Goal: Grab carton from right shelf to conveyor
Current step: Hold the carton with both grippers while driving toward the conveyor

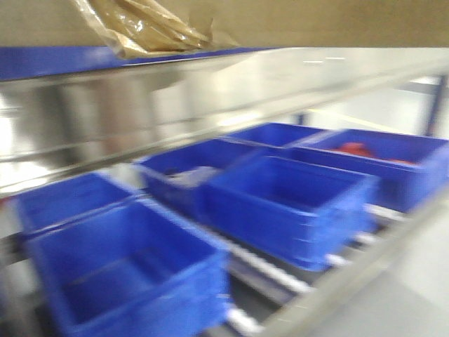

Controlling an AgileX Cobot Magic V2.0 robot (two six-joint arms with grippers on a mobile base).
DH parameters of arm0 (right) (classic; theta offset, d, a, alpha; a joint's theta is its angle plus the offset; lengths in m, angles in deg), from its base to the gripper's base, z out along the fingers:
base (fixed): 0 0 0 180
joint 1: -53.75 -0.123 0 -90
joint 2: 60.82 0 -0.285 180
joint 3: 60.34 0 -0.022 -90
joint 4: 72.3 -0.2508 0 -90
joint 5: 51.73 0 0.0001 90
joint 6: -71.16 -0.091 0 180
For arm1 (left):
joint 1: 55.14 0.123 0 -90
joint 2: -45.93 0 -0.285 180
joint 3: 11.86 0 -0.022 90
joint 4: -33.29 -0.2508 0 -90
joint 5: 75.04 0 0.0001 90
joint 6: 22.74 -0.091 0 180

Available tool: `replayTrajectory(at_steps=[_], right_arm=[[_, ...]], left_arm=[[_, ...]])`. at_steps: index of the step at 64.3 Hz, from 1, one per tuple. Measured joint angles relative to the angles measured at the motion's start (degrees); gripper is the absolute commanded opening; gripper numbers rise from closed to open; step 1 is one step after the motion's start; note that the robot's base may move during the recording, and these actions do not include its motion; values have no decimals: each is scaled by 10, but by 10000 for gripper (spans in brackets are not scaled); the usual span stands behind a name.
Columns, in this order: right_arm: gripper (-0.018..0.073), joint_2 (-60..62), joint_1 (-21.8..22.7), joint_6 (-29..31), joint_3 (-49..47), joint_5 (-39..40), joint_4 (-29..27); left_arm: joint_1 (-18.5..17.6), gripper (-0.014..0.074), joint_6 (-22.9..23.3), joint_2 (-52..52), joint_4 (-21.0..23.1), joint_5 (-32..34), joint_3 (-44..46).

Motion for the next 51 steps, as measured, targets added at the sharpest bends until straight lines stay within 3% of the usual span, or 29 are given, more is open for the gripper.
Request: replayTrajectory(at_steps=[51], right_arm=[[-67, 0, 0, 0, 0, 0, 0]], left_arm=[[0, -9, 0, 0, 0, 4, 0]])
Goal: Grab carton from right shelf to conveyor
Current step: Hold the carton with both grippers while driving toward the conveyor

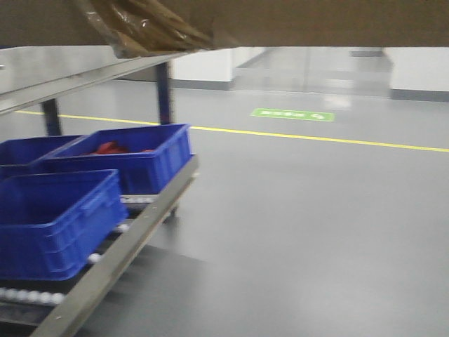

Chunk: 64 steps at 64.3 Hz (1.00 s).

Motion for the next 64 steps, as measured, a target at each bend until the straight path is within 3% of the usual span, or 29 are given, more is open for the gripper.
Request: replayTrajectory(at_steps=[64], right_arm=[[-67, 0, 0, 0, 0, 0, 0]], left_arm=[[0, -9, 0, 0, 0, 0, 0]])
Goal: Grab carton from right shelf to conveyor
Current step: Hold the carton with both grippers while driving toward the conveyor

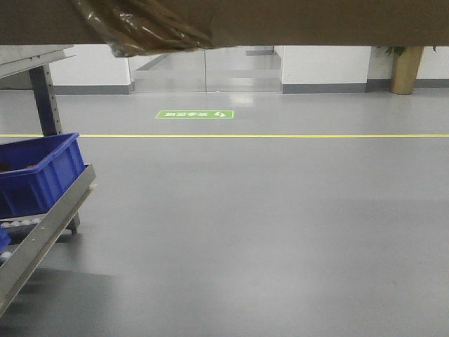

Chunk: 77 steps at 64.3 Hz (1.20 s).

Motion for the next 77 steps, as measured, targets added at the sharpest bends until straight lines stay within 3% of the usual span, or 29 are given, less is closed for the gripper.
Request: replayTrajectory(at_steps=[77], right_arm=[[-67, 0, 0, 0, 0, 0, 0]], left_arm=[[0, -9, 0, 0, -1, 0, 0]])
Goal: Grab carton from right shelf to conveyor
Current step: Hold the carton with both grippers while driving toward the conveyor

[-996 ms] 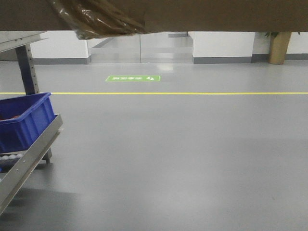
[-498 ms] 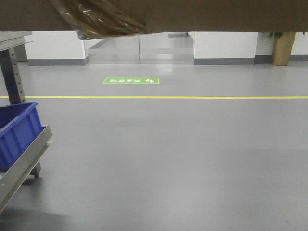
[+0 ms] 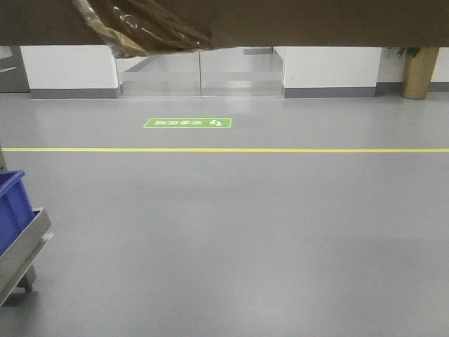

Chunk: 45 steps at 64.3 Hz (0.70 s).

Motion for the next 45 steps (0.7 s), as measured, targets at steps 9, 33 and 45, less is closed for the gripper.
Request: replayTrajectory(at_steps=[9, 33, 45], right_arm=[[-67, 0, 0, 0, 0, 1, 0], [-67, -1, -1, 0, 0, 15, -1], [-67, -2, -1, 0, 0, 20, 0]], left_arm=[[0, -9, 0, 0, -4, 0, 0], [0, -9, 0, 0, -15, 1, 0], [0, -9, 0, 0, -16, 1, 0]])
